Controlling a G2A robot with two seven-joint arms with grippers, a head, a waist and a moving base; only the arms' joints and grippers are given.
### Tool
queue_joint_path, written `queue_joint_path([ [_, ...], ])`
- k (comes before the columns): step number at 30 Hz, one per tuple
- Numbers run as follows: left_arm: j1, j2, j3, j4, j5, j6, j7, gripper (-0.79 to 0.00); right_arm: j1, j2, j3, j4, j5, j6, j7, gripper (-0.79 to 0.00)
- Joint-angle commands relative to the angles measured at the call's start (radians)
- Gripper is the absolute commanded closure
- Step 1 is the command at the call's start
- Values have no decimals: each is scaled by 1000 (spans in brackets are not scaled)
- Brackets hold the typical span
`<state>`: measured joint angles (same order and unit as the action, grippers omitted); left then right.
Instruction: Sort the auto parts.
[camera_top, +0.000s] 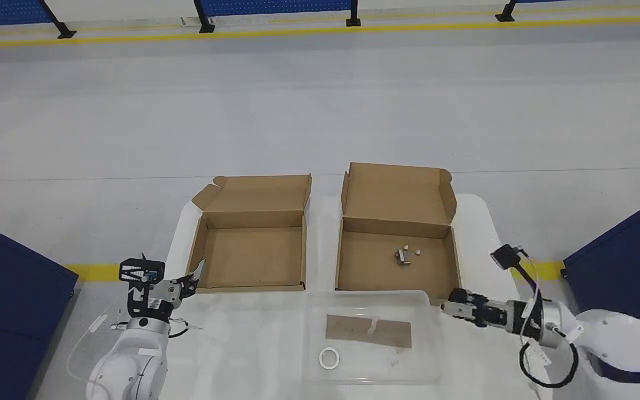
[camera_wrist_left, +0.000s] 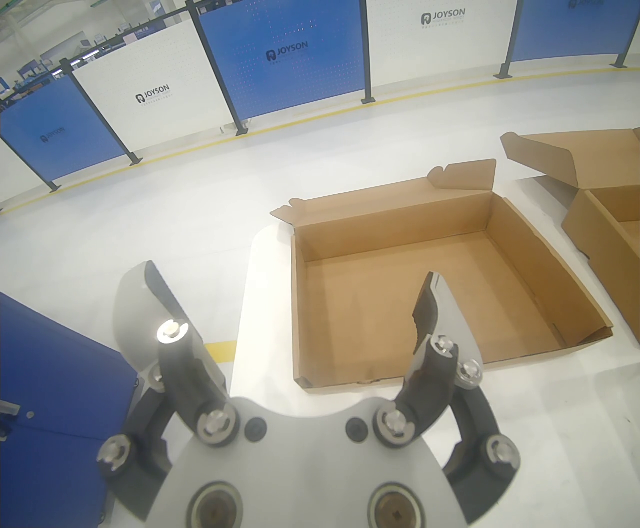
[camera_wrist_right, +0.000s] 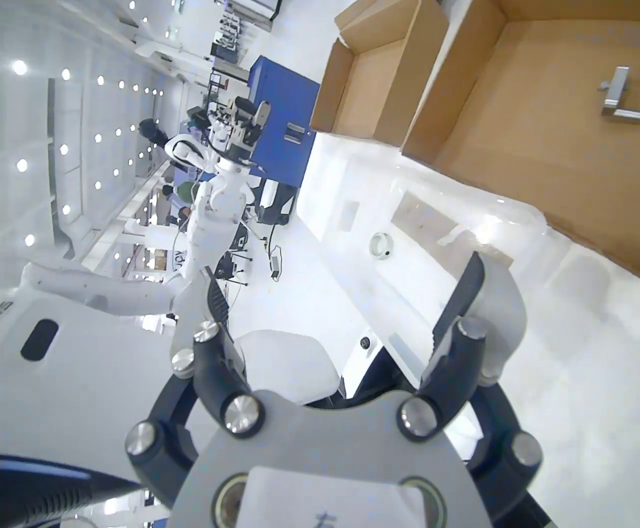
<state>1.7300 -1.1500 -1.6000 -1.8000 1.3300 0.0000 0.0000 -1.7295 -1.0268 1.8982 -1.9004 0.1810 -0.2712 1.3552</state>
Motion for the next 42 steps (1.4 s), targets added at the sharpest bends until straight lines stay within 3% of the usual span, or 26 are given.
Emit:
queue_joint_path([
  [1, 0, 0, 0, 0, 0, 0, 0, -785, -20, 3, 20, 6, 37, -22, 23, -785],
  [11, 0, 0, 0, 0, 0, 0, 0, -785, -85, 17, 72, 15, 167, -90, 104, -785],
  [35, 0, 0, 1, -5, -5, -8, 0, -785, -101, 25, 81, 12, 157, -80, 114, -785],
  [40, 15, 16, -15, -105, 62, -200, -197, -785, -101, 25, 81, 12, 157, -80, 114, -785],
  [42, 12, 17, -24, -133, 98, -174, -226, -785, -101, 25, 81, 12, 157, -80, 114, -785],
])
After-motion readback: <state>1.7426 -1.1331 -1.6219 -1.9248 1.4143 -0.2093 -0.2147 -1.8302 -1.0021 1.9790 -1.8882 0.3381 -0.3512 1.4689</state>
